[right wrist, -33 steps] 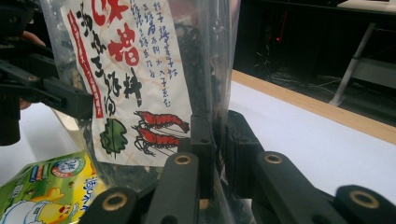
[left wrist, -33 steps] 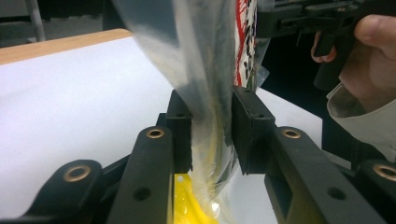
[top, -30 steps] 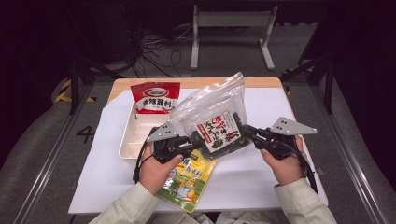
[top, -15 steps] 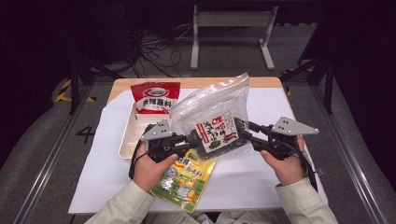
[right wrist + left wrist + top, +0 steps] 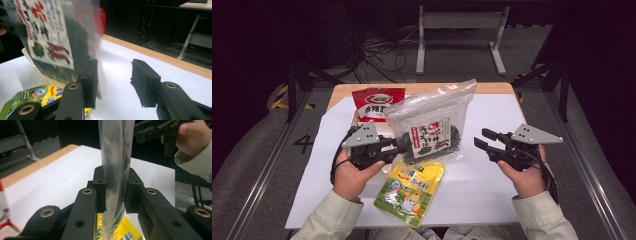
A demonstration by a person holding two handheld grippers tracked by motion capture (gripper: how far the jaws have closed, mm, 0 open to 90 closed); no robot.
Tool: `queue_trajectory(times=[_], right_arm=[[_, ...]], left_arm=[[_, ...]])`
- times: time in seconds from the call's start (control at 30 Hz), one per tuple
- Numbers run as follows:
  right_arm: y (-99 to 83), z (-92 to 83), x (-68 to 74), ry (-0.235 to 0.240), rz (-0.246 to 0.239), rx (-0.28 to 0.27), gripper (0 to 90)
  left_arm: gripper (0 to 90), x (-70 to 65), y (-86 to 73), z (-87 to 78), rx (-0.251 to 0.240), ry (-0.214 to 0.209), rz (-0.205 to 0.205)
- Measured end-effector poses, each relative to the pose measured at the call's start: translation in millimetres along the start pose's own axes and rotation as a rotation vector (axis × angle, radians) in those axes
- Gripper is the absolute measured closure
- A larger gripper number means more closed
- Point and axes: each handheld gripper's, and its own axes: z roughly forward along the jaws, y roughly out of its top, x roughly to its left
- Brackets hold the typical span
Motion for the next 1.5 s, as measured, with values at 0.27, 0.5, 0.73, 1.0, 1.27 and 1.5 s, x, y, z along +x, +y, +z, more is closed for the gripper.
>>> queue_trajectory(times=[0.27, 0.5, 0.73, 1.0, 1.27, 1.5], right_arm=[[-4.0, -2.4, -11.3, -0.002, 0.033, 0.016, 53.3], [-8.2, -3.4, -18.7, -0.006, 0.051, 0.043, 50.2], [-12.2, -2.6, -23.5, -0.002, 0.065, 0.067, 48.0], [-14.2, -2.7, -25.5, -0.005, 0.078, 0.071, 47.0], [-15.0, -4.7, -26.5, -0.011, 0.082, 0.068, 46.5], [-15.1, -5.8, -27.0, -0.012, 0.086, 0.065, 46.1]], left_arm=[[75.1, 8.1, 6.2, -24.3, -0.005, 0.018, 0.027], [75.1, 13.2, 8.6, -38.7, -0.020, 0.042, 0.048], [75.2, 16.6, 12.1, -51.1, -0.017, 0.093, 0.089], [75.2, 34.4, 7.1, -72.4, -0.030, 0.191, 0.098], [75.3, 55.0, -5.2, -82.8, -0.024, 0.251, 0.077], [75.5, 66.0, -16.0, -80.0, 0.005, 0.279, 0.071]])
